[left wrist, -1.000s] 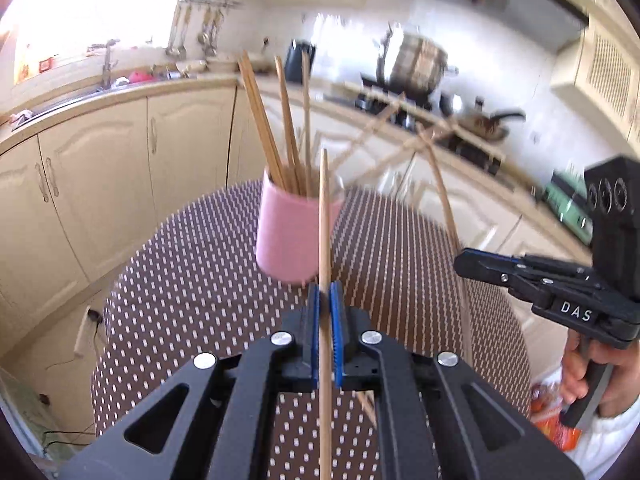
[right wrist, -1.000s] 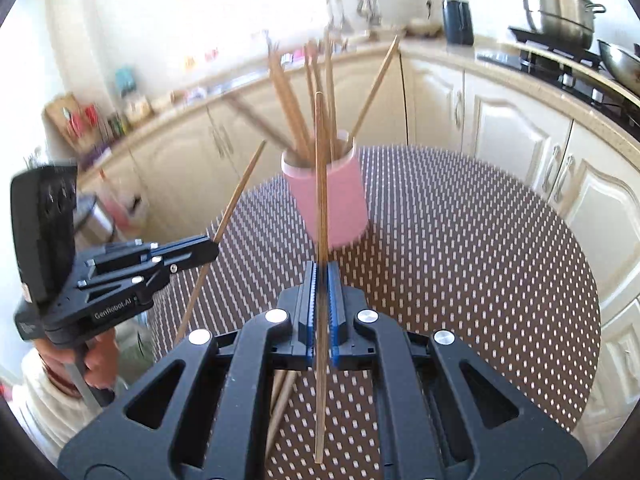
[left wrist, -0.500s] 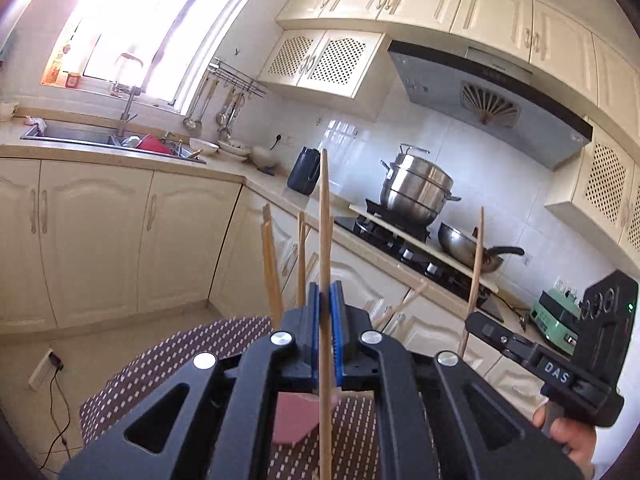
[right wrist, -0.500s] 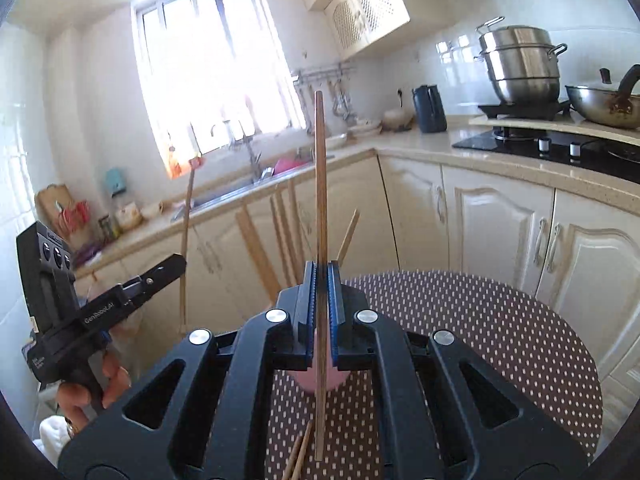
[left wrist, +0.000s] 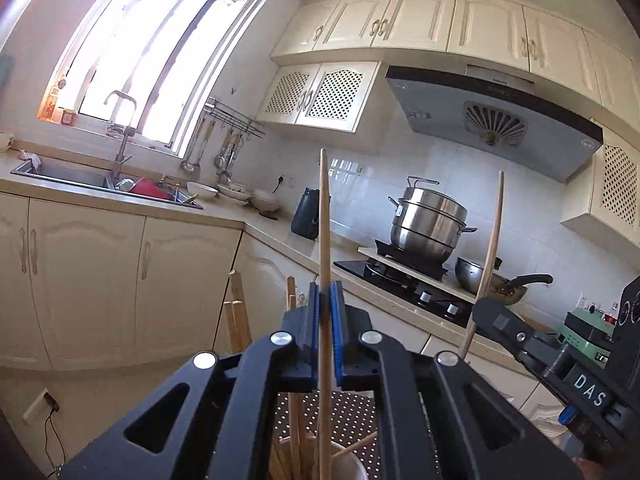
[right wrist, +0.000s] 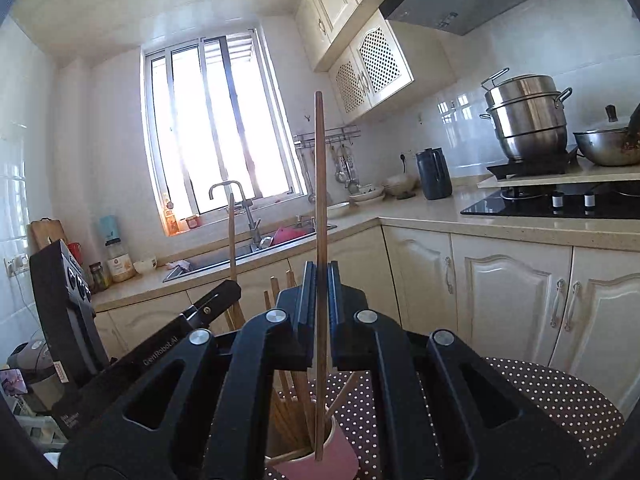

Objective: Organize utensils
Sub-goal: 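Lift both held chopsticks up over the pink cup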

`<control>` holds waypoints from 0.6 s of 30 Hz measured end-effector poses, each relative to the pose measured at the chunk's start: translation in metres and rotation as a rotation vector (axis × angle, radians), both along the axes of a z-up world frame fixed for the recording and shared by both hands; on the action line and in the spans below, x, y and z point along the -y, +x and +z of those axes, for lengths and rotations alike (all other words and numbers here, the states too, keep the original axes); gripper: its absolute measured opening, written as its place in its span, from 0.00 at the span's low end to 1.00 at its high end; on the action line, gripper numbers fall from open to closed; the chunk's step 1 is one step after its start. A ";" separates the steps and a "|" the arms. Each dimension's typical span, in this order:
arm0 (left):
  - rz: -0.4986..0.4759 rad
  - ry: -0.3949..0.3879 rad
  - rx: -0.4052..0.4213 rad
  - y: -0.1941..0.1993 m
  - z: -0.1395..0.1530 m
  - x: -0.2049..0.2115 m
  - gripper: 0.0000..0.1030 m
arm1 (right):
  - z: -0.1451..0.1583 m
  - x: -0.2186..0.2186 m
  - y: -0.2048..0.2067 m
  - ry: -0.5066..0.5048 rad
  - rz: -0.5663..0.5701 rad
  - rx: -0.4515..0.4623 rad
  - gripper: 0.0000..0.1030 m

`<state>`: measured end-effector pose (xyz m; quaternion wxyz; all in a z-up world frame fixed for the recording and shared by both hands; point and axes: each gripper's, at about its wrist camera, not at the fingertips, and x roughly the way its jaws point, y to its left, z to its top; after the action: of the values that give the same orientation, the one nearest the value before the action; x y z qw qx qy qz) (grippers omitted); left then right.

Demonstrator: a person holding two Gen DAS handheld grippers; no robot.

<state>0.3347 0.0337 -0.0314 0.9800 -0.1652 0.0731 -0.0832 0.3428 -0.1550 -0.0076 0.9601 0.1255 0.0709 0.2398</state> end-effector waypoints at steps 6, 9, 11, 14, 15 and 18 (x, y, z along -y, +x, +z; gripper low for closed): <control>0.030 0.070 0.021 0.003 -0.013 0.007 0.06 | -0.009 -0.010 0.004 -0.013 0.032 0.010 0.06; 0.022 0.104 0.007 0.002 -0.020 0.012 0.06 | -0.016 -0.014 0.002 -0.032 0.046 0.004 0.06; 0.016 0.109 -0.004 0.000 -0.025 0.012 0.06 | -0.021 -0.016 -0.001 -0.045 0.049 -0.002 0.06; 0.009 0.108 -0.017 -0.007 -0.030 0.009 0.06 | -0.027 -0.018 -0.007 -0.075 0.053 -0.006 0.06; 0.007 0.109 -0.020 -0.009 -0.031 0.008 0.06 | -0.029 -0.019 -0.009 -0.084 0.053 -0.006 0.06; 0.000 0.113 -0.036 -0.016 -0.035 0.006 0.06 | -0.034 -0.020 -0.014 -0.106 0.058 -0.020 0.06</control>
<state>0.3185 0.0274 -0.0663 0.9863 -0.1111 0.0955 -0.0759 0.3287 -0.1350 -0.0421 0.9572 0.0746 0.0966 0.2624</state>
